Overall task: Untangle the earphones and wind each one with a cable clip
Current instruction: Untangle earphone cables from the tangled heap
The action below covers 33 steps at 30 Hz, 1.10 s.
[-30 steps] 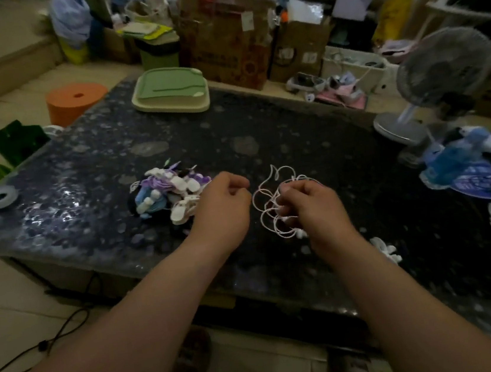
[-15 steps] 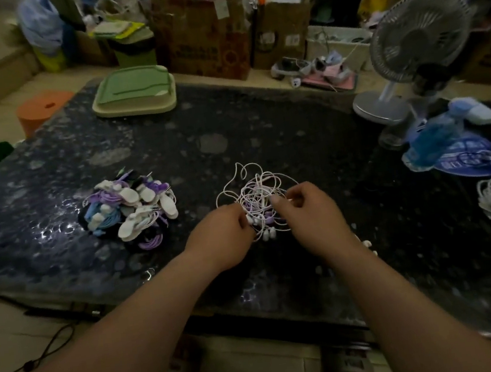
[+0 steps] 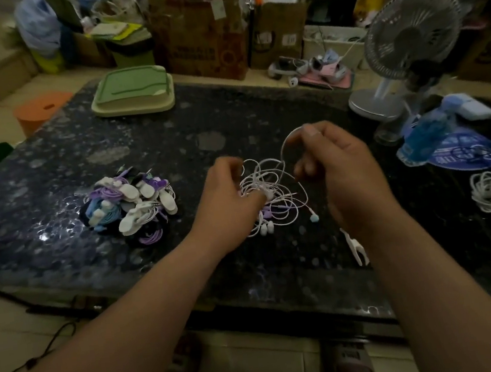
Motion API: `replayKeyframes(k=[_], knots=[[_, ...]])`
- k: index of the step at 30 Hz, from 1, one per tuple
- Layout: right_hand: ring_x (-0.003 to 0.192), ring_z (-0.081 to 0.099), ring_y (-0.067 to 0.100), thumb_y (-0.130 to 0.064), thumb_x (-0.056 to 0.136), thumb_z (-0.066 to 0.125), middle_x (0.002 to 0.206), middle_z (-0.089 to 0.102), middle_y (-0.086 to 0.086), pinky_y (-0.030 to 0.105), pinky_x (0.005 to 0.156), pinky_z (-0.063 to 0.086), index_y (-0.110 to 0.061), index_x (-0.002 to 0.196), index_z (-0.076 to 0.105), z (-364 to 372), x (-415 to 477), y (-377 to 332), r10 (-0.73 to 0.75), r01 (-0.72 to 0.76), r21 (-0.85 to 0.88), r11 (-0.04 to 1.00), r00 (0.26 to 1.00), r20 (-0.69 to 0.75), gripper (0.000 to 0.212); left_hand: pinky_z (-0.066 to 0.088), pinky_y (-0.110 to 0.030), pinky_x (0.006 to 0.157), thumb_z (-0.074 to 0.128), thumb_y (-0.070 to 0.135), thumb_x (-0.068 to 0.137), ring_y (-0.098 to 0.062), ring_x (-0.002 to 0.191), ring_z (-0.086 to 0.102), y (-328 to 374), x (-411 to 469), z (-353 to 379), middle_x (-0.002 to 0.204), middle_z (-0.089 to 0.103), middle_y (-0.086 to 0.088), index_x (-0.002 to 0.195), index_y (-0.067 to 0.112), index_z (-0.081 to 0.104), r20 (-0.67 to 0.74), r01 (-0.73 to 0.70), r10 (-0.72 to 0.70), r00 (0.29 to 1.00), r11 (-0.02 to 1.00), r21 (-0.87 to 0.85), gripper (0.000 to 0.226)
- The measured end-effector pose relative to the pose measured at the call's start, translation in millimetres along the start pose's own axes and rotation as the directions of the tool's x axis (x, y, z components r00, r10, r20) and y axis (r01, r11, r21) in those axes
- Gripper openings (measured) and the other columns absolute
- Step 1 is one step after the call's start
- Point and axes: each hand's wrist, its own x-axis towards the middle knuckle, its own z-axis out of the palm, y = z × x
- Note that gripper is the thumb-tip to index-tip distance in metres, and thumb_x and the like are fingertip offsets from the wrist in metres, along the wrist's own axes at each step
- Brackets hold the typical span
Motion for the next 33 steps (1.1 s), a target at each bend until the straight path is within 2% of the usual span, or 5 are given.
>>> replayKeyframes(k=[4, 12, 20, 27, 33], knots=[[0.054, 0.032, 0.016, -0.034, 0.110, 0.045, 0.062, 0.033, 0.003, 0.027, 0.050, 0.027, -0.009, 0.104, 0.067, -12, -16, -8, 0.071, -0.092, 0.117, 0.989, 0.982, 0.176, 0.033, 0.043, -0.013, 0.090, 0.079, 0.029, 0.090, -0.005, 0.135, 0.045, 7, -11, 10, 0.150, 0.042, 0.012, 0.159, 0.046, 0.019, 0.241, -0.057, 0.081, 0.967, 0.993, -0.108, 0.093], [0.053, 0.039, 0.014, -0.052, 0.108, 0.038, 0.061, 0.040, 0.001, 0.025, 0.049, 0.028, -0.013, 0.086, 0.070, -25, -33, -8, 0.221, -0.227, 0.000, 0.974, 0.950, 0.219, 0.055, 0.058, -0.033, 0.070, 0.059, 0.021, 0.106, -0.016, 0.077, 0.072, 14, -19, 14, 0.090, 0.075, -0.003, 0.106, 0.017, 0.072, 0.236, 0.031, 0.001, 0.972, 0.991, -0.133, 0.014], [0.052, 0.059, 0.018, -0.044, 0.111, 0.039, 0.067, 0.065, 0.005, 0.024, 0.041, 0.036, -0.008, 0.102, 0.066, -21, -37, 6, 0.475, -0.447, -0.174, 0.878, 0.859, 0.190, 0.045, 0.050, -0.040, 0.069, 0.047, 0.020, 0.104, -0.020, 0.060, 0.052, 36, -12, 2, 0.075, 0.057, -0.005, 0.091, 0.010, 0.058, 0.416, 0.432, -0.142, 0.898, 0.453, -0.780, 0.020], [0.047, 0.051, 0.016, -0.044, 0.109, 0.045, 0.079, 0.072, 0.009, 0.022, 0.039, 0.028, -0.010, 0.110, 0.065, -15, -40, 7, 0.471, -0.410, -0.248, 0.878, 0.835, 0.286, 0.039, 0.021, -0.024, 0.043, 0.043, 0.016, 0.109, -0.011, 0.048, 0.034, 42, -14, 1, 0.070, 0.054, -0.004, 0.101, 0.013, 0.053, 0.313, 0.299, -0.093, 0.945, 0.628, -0.718, 0.013], [0.049, 0.033, 0.011, -0.039, 0.098, 0.065, 0.058, 0.045, -0.001, 0.023, 0.047, 0.022, -0.016, 0.080, 0.076, -36, -43, -5, 0.435, -0.365, -0.251, 0.896, 0.834, 0.340, 0.031, 0.044, -0.030, 0.062, 0.045, 0.031, 0.110, -0.001, 0.058, 0.055, 26, -11, -8, 0.084, 0.071, 0.000, 0.106, 0.026, 0.062, 0.021, 0.050, -0.047, 0.999, 0.964, -0.262, 0.017]])
